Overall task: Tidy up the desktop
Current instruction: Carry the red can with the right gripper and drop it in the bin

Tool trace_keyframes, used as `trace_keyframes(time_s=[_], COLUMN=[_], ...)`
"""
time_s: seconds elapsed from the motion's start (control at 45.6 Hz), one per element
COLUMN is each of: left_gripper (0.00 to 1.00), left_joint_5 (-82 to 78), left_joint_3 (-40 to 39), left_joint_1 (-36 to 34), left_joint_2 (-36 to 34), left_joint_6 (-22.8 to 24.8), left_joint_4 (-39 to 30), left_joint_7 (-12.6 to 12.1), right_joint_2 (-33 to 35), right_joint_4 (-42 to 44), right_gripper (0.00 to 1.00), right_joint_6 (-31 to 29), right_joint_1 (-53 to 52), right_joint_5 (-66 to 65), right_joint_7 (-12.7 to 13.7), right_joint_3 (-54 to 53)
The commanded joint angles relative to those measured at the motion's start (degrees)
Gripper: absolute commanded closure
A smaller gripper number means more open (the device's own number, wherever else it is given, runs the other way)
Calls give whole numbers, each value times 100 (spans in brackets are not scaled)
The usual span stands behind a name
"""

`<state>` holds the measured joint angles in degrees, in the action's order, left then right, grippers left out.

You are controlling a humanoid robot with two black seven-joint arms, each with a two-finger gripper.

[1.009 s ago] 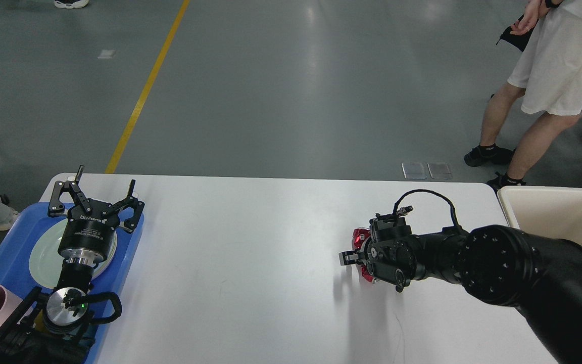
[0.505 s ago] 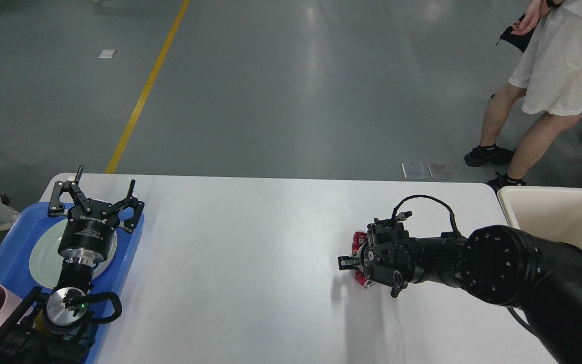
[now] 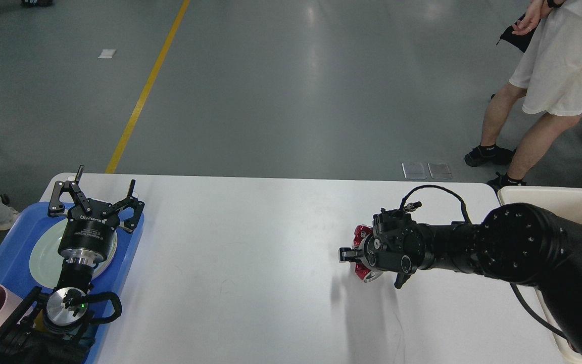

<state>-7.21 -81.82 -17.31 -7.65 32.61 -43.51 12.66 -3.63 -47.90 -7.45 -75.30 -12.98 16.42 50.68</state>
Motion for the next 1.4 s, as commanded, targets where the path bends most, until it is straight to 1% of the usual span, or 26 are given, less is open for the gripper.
trace_keyframes(time_s=[0.0, 0.066, 0.154, 0.219, 0.263, 0.351, 0.395, 0.439, 0.461, 0.527, 0.592, 0.768, 0.812, 0.899, 0.987, 1.053, 1.141, 1.229, 1.294, 1.382], left_gripper=[3, 3, 3, 3, 3, 3, 3, 3, 3, 3, 3, 3, 3, 3, 3, 3, 3, 3, 3, 3], left_joint_5=[1, 1, 1, 1, 1, 1, 9, 1, 1, 1, 1, 9, 9, 1, 1, 9, 1, 1, 9, 1], left_joint_3=[0, 0, 0, 0, 0, 0, 0, 0, 0, 0, 0, 0, 0, 0, 0, 0, 0, 0, 0, 0], left_joint_1=[0, 0, 0, 0, 0, 0, 0, 0, 0, 0, 0, 0, 0, 0, 0, 0, 0, 0, 0, 0], left_joint_2=[0, 0, 0, 0, 0, 0, 0, 0, 0, 0, 0, 0, 0, 0, 0, 0, 0, 0, 0, 0], left_joint_6=[0, 0, 0, 0, 0, 0, 0, 0, 0, 0, 0, 0, 0, 0, 0, 0, 0, -9, 0, 0], left_joint_4=[0, 0, 0, 0, 0, 0, 0, 0, 0, 0, 0, 0, 0, 0, 0, 0, 0, 0, 0, 0], left_joint_7=[0, 0, 0, 0, 0, 0, 0, 0, 0, 0, 0, 0, 0, 0, 0, 0, 0, 0, 0, 0], right_joint_2=[555, 810, 942, 1021, 1118, 1259, 1268, 1285, 1303, 1417, 1593, 1760, 1839, 2093, 2620, 3182, 3956, 4510, 4861, 5179], right_joint_4=[-1272, -1861, -2477, -2864, -3162, -3672, -3919, -4103, -4157, -4297, -4412, -4518, -4500, -4465, -4325, -3948, -3245, -2410, -1804, -890], right_gripper=[100, 100, 100, 100, 100, 100, 100, 100, 100, 100, 100, 100, 100, 100, 100, 100, 100, 100, 100, 100], right_joint_6=[-55, -230, -537, -775, -889, -1109, -1275, -1486, -1609, -1996, -2199, -2138, -2033, -1524, -1040, -864, -846, -837, -819, -793], right_joint_1=[-976, -1591, -2365, -2892, -3252, -3920, -4272, -4588, -4721, -5002, -5187, -5276, -5276, -5197, -4820, -4451, -3915, -3221, -2694, -1543], right_joint_5=[348, 497, 778, 1077, 1166, 1192, 1184, 1184, 1184, 1184, 1184, 1175, 1175, 1175, 1149, 1070, 920, 876, 876, 876], right_joint_7=[1, 1, -95, -262, -542, -1254, -1501, -1694, -1747, -1765, -1748, -1721, -1721, -1721, -1730, -1730, -1730, -1730, -1730, -1730], right_joint_3=[179, 460, 917, 1224, 1409, 1857, 2112, 2358, 2464, 2649, 2702, 2912, 3070, 3623, 4125, 4275, 4275, 4126, 3819, 3099])
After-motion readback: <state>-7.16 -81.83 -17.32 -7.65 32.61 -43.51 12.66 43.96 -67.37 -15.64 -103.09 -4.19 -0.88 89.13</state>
